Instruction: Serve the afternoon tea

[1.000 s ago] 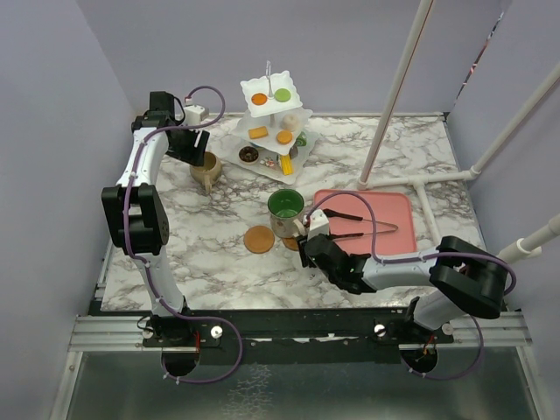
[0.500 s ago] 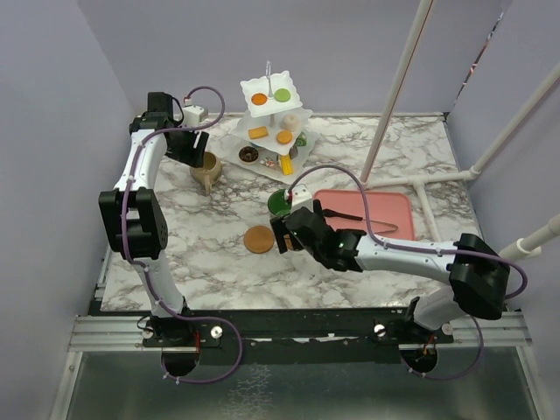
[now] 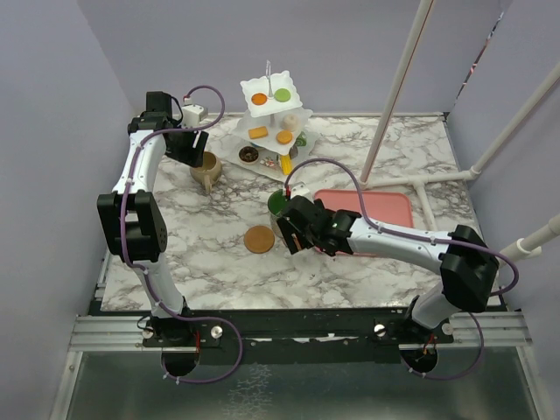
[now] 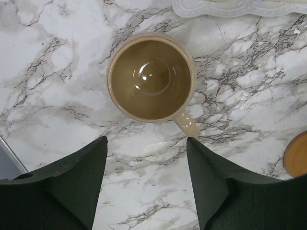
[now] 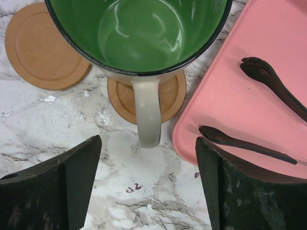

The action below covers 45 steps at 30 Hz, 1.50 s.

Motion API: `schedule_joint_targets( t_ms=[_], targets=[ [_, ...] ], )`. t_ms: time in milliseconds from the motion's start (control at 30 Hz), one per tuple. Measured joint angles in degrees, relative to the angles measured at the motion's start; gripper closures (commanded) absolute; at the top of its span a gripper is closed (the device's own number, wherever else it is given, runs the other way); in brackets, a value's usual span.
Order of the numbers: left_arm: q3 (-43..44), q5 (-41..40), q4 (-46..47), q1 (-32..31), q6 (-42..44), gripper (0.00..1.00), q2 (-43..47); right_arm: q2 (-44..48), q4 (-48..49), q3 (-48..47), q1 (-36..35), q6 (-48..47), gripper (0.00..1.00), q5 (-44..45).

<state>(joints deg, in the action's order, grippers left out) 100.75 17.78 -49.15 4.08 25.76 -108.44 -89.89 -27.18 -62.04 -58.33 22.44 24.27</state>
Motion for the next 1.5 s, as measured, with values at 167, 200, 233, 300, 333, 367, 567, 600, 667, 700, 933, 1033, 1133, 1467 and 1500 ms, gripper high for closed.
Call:
schedule_joint_targets(
  t_ms=[167, 200, 233, 300, 333, 367, 567, 600, 667, 700, 933, 1033, 1133, 1467, 1500],
  targets=[
    [-0.07, -0.02, 0.02, 0.0, 0.22, 0.32, 0.28, -1.4, -0.72, -2.78, 3.52, -2.86, 0.32, -4.83],
    [-0.07, -0.02, 0.0, 0.0, 0.24, 0.32, 0.46, -2.19, -0.68, -3.56, 4.2, -3.58, 0.35, -5.99],
    [-0.07, -0.02, 0.0, 0.0, 0.28, 0.32, 0.57, -3.13, -0.61, -4.33, 4.9, -4.24, 0.36, -6.95],
    [-0.07, -0.02, 0.0, 0.0, 0.48, 0.32, 0.9, -4.98, -0.46, -5.33, 6.16, -5.33, 0.39, -9.11],
    [-0.11, -0.02, 0.02, 0.0, 0.61, 0.32, 1.05, -5.73, -0.37, -5.53, 6.6, -5.77, 0.41, -10.19],
    [-0.17, -0.02, 0.0, 0.0, 0.72, 0.32, 1.22, -6.29, -0.35, -5.57, 6.93, -6.16, 0.44, -11.26],
    [-0.22, -0.07, 0.02, 0.0, 1.42, 0.32, 1.55, -7.63, -0.2, -5.57, 7.13, -8.09, 0.81, -15.39],
    [-0.31, -0.07, 0.02, 0.0, 1.51, 0.32, 1.55, -7.63, 0.07, -5.55, 7.13, -8.35, 0.91, -15.78],
    [-0.39, -0.07, 0.0, 0.0, 1.53, 0.32, 1.55, -7.61, 0.94, -5.25, 7.13, -8.04, 0.99, -15.87],
    [-0.5, -0.07, 0.02, 0.0, 1.53, 0.32, 1.55, -7.56, 1.97, -4.83, 7.23, -8.24, 0.99, -16.31],
    [-1.38, -0.07, -0.02, 0.0, 1.53, 0.32, 1.55, -1.84, 11.74, 4.61, 7.28, -9.11, 0.99, -14.99],
    [-1.44, -0.07, 0.0, 0.0, 1.53, 0.32, 1.57, 1.55, 14.78, 8.5, 7.28, -9.51, 0.99, -13.68],
    [-1.44, -0.07, 0.0, 0.0, 1.53, 0.32, 1.62, 4.35, 16.33, 10.6, 7.21, -9.97, 0.99, -12.41],
    [-1.44, -0.07, 0.0, 0.0, 1.51, 0.32, 2.32, 13.42, 19.21, 15.37, 5.51, -8.98, 0.99, -9.9],
    [-1.44, -0.07, 0.0, 0.0, 1.51, 0.32, 2.4, 14.03, 19.19, 16.24, 5.11, -8.55, 0.99, -9.73]
  ],
)
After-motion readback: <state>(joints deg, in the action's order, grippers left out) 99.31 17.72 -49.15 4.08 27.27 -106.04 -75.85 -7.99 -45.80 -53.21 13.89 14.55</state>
